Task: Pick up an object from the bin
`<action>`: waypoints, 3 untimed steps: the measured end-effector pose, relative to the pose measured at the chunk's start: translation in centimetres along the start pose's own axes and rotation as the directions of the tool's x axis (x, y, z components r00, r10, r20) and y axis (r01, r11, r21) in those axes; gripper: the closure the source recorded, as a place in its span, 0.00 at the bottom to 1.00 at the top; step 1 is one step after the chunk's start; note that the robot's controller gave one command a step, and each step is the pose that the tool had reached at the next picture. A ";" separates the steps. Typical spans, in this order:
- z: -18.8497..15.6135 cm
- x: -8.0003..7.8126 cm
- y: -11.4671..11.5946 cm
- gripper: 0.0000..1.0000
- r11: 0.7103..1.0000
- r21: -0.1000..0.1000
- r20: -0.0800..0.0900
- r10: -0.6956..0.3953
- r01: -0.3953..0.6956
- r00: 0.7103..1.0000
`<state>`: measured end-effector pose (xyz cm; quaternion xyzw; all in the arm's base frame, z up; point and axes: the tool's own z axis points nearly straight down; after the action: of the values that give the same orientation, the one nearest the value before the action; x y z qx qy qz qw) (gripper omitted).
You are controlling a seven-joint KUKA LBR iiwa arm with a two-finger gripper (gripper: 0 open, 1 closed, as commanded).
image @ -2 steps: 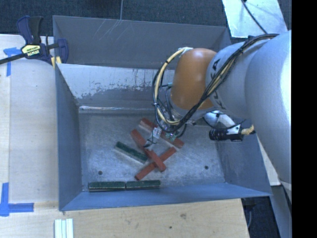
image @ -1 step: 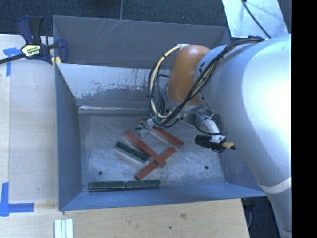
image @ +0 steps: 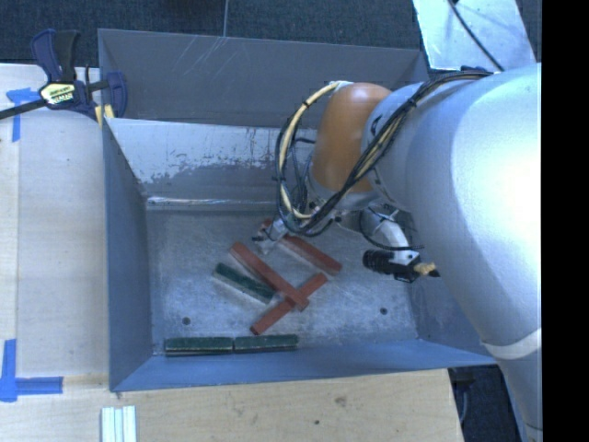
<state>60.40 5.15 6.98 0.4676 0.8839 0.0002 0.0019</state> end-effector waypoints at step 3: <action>-5.8 -0.4 0.2 1.00 1.000 -0.001 0.000 -0.007 0.007 1.000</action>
Offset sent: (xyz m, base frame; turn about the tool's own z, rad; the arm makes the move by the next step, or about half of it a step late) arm 0.0000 0.0000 0.0000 0.0000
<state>60.80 4.98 12.80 0.4646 0.8855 0.0009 0.0021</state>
